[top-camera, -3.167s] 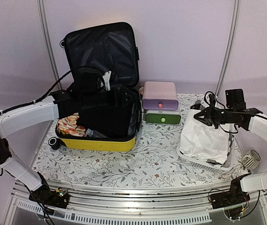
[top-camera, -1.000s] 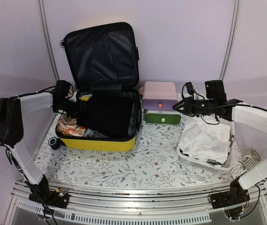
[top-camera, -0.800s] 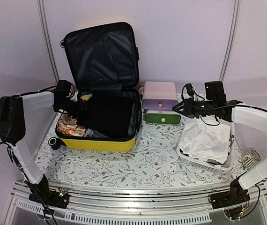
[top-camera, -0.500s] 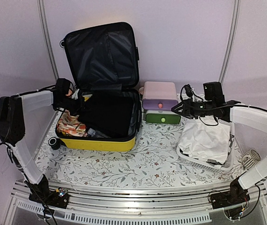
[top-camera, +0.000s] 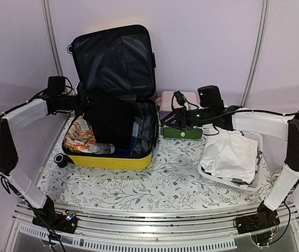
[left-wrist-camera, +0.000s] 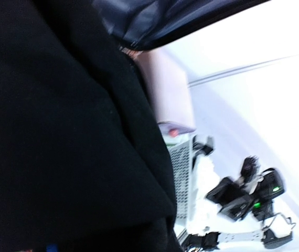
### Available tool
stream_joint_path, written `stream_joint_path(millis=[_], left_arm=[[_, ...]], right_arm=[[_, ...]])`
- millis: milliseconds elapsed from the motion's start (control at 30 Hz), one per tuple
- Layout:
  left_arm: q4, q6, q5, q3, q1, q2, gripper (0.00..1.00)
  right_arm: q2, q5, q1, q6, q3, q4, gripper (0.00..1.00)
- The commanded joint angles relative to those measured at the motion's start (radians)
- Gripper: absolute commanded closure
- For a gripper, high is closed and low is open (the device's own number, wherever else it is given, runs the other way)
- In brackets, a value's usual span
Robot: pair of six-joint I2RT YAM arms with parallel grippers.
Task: Open, take out, and arrange the luggage
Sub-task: Pick up the clothes from the opened luggage, then pass from the left arm to the right
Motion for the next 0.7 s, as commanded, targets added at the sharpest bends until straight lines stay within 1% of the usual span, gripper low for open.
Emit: stream_joint_path(millis=[0,67,100,167,200,267,300,367,400,433,567,667], left_arm=[[0.174,-0.096,0.078,0.015,0.016,-0.068,1.00],[0.182,-0.109,0.080,0.017,0.019,-0.070,1.00],[0.191,-0.121,0.083,0.017,0.019,-0.071,1.00],[0.228,-0.152,0.097,0.020,0.019,-0.075,1.00],[0.252,-0.170,0.103,0.021,0.019,-0.079,1.00],[0.300,-0.207,0.109,0.028,0.017,-0.090,1.00],[0.317,-0.220,0.110,0.039,0.015,-0.095,1.00],[0.343,-0.237,0.112,0.061,0.008,-0.105,1.00],[0.355,-0.245,0.112,0.072,0.001,-0.110,1.00],[0.364,-0.253,0.110,0.080,-0.004,-0.115,1.00],[0.401,-0.283,0.101,0.097,-0.040,-0.130,1.00],[0.433,-0.300,0.090,0.092,-0.070,-0.132,1.00]], right_arm=[[0.110,-0.073,0.049,0.123,0.061,0.108,0.45],[0.144,-0.062,0.071,0.143,0.102,0.101,0.38],[0.155,-0.042,0.081,0.148,0.122,0.087,0.31],[0.157,0.010,0.096,0.145,0.150,0.073,0.08],[0.152,0.036,0.095,0.148,0.148,0.074,0.00],[0.130,0.079,0.084,0.182,0.134,0.074,0.01],[0.116,0.078,0.073,0.195,0.116,0.090,0.01],[0.083,0.021,0.042,0.239,0.038,0.193,0.01],[0.071,-0.003,0.027,0.285,0.000,0.288,0.01],[0.062,-0.007,0.020,0.319,-0.022,0.320,0.01],[0.077,-0.020,0.024,0.327,0.027,0.242,0.01],[0.080,-0.047,0.033,0.361,0.035,0.240,0.01]])
